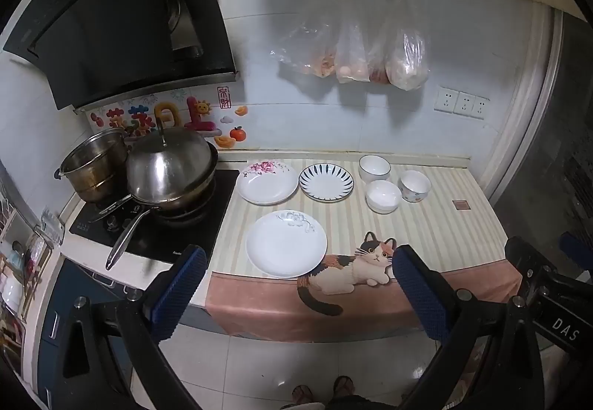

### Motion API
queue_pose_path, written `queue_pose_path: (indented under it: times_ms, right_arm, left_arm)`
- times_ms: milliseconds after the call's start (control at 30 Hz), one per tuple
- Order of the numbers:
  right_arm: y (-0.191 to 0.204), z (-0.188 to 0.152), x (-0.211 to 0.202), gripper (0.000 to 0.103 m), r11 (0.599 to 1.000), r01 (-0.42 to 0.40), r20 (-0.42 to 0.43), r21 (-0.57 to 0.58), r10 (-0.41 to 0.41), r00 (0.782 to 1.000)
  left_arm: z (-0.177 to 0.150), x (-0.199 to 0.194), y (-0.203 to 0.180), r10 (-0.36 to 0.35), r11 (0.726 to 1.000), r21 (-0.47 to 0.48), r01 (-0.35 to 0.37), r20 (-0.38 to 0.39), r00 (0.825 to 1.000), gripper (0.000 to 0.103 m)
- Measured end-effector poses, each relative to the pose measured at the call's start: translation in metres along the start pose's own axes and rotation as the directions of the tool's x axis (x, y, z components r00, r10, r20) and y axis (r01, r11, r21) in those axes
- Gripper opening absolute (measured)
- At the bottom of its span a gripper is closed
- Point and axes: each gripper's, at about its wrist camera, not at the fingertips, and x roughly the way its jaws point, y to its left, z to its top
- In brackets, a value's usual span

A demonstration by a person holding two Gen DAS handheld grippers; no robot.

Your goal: Organize plates and bowls

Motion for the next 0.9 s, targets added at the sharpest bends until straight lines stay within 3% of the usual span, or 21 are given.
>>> queue_pose_path:
  times_ms: [900]
  right_arm:
    - [-0.0069,-0.0001,-0.0003,0.103,1.000,0.000,-0.004,0.006,0.000,1.000]
  left_arm:
    - [0.0018,-0.0038,-0.0096,-0.010,1.000,0.005,0.010,0.008,1.000,0.103]
